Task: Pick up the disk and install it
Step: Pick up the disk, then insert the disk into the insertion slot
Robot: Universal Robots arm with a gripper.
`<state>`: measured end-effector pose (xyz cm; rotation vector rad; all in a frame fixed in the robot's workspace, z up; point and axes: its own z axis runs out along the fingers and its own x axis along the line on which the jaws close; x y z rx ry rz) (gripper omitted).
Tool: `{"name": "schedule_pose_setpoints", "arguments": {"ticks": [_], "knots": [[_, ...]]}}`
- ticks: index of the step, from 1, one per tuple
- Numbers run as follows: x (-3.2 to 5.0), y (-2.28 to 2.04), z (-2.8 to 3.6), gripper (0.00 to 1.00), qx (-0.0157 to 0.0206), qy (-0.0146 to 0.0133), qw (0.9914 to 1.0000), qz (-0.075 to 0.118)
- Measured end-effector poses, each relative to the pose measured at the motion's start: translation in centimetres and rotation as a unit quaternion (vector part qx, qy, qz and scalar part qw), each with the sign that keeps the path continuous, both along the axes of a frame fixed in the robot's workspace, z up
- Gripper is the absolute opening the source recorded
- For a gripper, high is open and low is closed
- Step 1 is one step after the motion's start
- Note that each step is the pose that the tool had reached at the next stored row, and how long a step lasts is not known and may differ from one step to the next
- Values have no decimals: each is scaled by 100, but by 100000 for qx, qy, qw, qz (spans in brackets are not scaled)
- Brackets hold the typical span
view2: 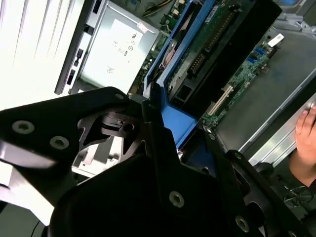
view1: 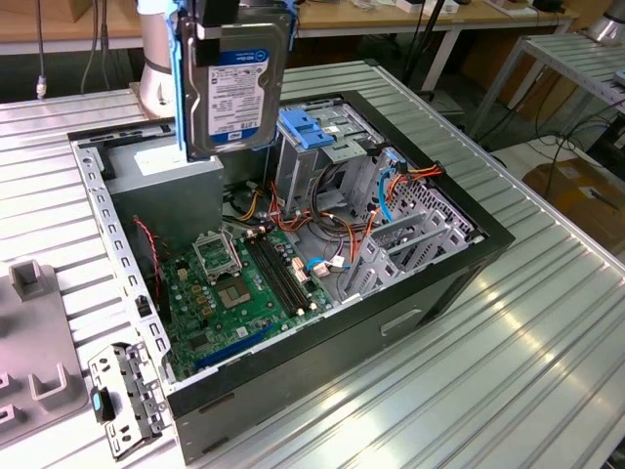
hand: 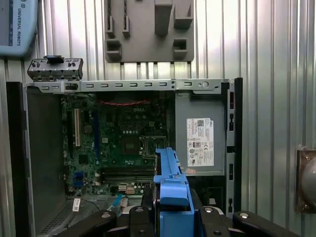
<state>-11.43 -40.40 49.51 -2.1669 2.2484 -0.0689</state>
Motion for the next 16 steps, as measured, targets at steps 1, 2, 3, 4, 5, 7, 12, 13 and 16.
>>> {"name": "schedule_pose_setpoints", "arguments": {"ticks": [1,2,3,4,5,7,12,13,16], "knots": [[42,0,0,37,0,-2,100000,-3],[49,-1,0,37,-3,4,100000,-2],[49,-1,0,37,1,0,100000,-7],[50,-1,0,37,2,-2,100000,-7],[50,0,0,37,1,0,100000,-9],[51,0,0,37,0,-1,100000,-4],[52,0,0,37,-2,1,100000,-4],[52,0,0,37,-1,1,100000,-5],[53,0,0,37,1,0,100000,-3]]}}
